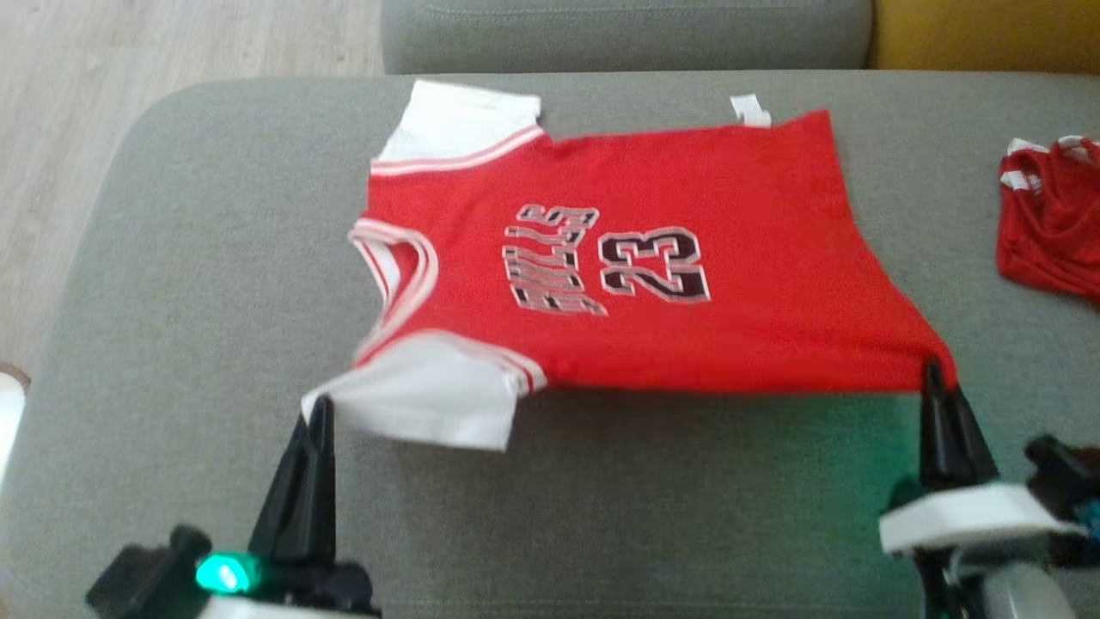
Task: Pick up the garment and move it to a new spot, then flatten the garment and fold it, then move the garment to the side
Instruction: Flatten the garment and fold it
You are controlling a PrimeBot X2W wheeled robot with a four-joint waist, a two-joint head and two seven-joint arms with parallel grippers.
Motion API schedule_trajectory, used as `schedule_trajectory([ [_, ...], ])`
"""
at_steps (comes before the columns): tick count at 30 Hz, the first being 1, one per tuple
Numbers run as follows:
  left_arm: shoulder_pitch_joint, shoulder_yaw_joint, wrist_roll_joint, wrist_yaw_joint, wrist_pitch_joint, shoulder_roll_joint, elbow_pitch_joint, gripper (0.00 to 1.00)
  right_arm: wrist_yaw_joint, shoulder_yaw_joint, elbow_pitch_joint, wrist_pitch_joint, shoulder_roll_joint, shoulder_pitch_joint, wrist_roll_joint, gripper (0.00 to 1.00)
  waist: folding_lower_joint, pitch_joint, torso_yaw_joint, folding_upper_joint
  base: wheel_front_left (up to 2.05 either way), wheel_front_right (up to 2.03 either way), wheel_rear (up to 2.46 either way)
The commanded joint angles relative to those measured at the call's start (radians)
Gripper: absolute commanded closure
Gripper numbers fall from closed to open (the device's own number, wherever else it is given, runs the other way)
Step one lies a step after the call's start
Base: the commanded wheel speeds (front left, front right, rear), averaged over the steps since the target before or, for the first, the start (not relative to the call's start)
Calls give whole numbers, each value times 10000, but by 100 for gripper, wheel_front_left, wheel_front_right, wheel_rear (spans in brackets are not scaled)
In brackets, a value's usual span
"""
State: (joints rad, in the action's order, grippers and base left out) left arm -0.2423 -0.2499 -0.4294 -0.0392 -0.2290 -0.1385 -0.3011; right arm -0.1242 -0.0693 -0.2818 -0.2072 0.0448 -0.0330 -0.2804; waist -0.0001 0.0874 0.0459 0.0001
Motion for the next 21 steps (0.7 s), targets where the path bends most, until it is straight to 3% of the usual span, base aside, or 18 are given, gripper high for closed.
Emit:
schedule_trajectory([
  [1, 205, 267, 51, -80, 1, -118, -476, 100, -65, 175, 513, 30, 56, -127, -22, 100, 1, -12, -26, -1, 0, 0, 0],
  [5, -742, 211, -24, -311, 204, -163, -1197, 100, -65, 100, 2169, 821, 55, 1282, -96, 100, 1, 85, -84, -1, 0, 0, 0],
  [9, -1004, 71, -225, -290, 403, -142, -986, 100, -65, 81, 2612, 1323, 55, 1800, -234, 100, 1, 193, -122, -1, 0, 0, 0],
  [21, 846, -100, -753, 441, 346, 42, 1954, 100, -65, 436, 642, 1421, 55, 624, -668, 100, 1, 390, -138, -1, 0, 0, 0],
])
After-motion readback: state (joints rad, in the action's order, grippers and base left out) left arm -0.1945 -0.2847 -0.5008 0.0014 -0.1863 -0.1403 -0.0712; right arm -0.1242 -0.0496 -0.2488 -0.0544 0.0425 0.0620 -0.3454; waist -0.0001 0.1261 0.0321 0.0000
